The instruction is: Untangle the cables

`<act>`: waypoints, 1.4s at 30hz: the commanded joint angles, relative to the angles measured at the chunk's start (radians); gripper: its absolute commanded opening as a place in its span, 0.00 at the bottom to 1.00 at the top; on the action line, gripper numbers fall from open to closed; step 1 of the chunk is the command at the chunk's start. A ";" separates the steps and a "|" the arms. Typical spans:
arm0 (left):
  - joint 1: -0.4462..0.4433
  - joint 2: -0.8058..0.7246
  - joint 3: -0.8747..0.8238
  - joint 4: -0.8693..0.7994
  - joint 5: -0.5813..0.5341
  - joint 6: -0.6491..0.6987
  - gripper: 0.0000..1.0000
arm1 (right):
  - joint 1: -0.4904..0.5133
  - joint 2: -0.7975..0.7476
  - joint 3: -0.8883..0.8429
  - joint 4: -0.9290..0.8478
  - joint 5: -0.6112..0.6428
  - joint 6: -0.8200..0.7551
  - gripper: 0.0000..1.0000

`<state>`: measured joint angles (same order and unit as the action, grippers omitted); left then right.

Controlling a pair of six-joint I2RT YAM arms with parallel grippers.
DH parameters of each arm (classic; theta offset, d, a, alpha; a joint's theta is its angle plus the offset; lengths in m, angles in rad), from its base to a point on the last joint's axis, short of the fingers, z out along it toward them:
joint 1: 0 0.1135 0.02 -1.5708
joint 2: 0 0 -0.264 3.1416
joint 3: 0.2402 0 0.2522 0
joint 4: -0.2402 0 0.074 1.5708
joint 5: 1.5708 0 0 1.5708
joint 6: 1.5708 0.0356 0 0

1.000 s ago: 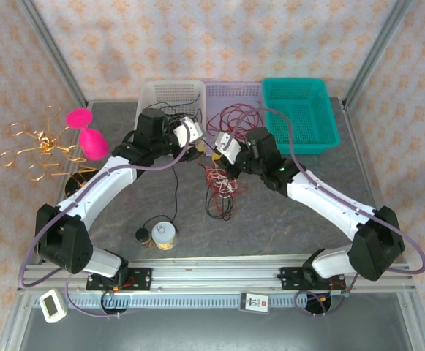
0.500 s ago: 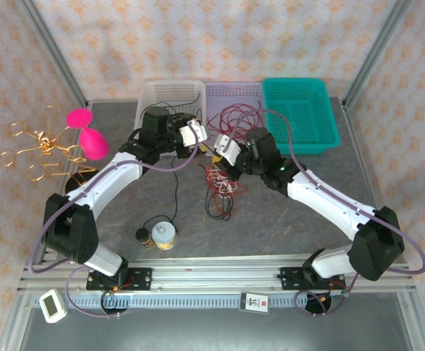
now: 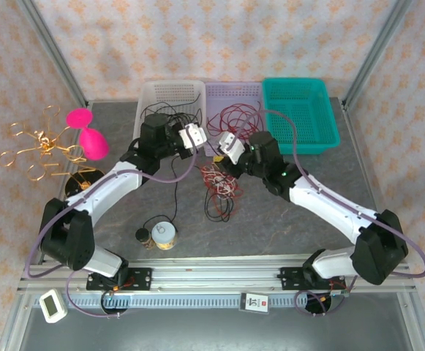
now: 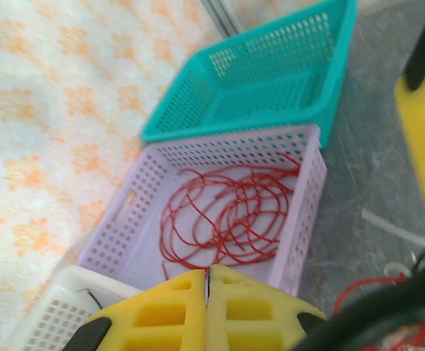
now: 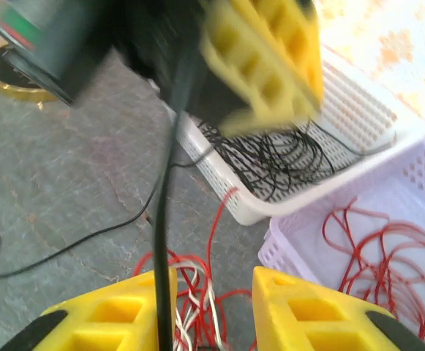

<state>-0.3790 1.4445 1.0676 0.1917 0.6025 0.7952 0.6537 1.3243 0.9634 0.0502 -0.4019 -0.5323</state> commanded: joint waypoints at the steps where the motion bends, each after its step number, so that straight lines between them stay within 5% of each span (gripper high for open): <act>1: -0.001 -0.094 -0.005 0.111 0.023 -0.068 0.00 | -0.003 -0.002 -0.089 0.299 0.148 0.237 0.37; 8: -0.017 -0.221 0.016 0.146 0.060 -0.157 0.00 | 0.049 0.208 -0.119 0.590 0.157 0.518 0.42; 18: -0.026 -0.289 0.160 0.185 -0.035 -0.249 0.00 | 0.104 0.428 -0.139 0.637 0.224 0.684 0.32; 25: -0.026 -0.255 0.305 0.220 -0.092 -0.300 0.00 | 0.107 0.416 -0.278 0.571 0.351 0.730 0.24; 32: -0.026 -0.215 0.402 0.181 -0.107 -0.306 0.00 | 0.106 0.205 -0.343 0.404 0.451 0.655 0.32; 36: -0.032 -0.217 0.380 0.164 -0.099 -0.303 0.00 | 0.107 -0.027 -0.341 0.348 0.284 0.532 0.49; 38: -0.040 -0.219 0.360 0.162 -0.100 -0.301 0.00 | 0.109 -0.115 -0.326 0.356 0.106 0.488 0.58; 42: -0.052 -0.205 0.354 0.142 -0.131 -0.293 0.00 | 0.136 -0.162 -0.270 0.396 -0.135 0.497 0.62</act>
<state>-0.4202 1.2350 1.4239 0.3290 0.4995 0.5129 0.7654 1.1736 0.6605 0.4412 -0.3096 0.0051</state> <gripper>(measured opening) 0.066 0.618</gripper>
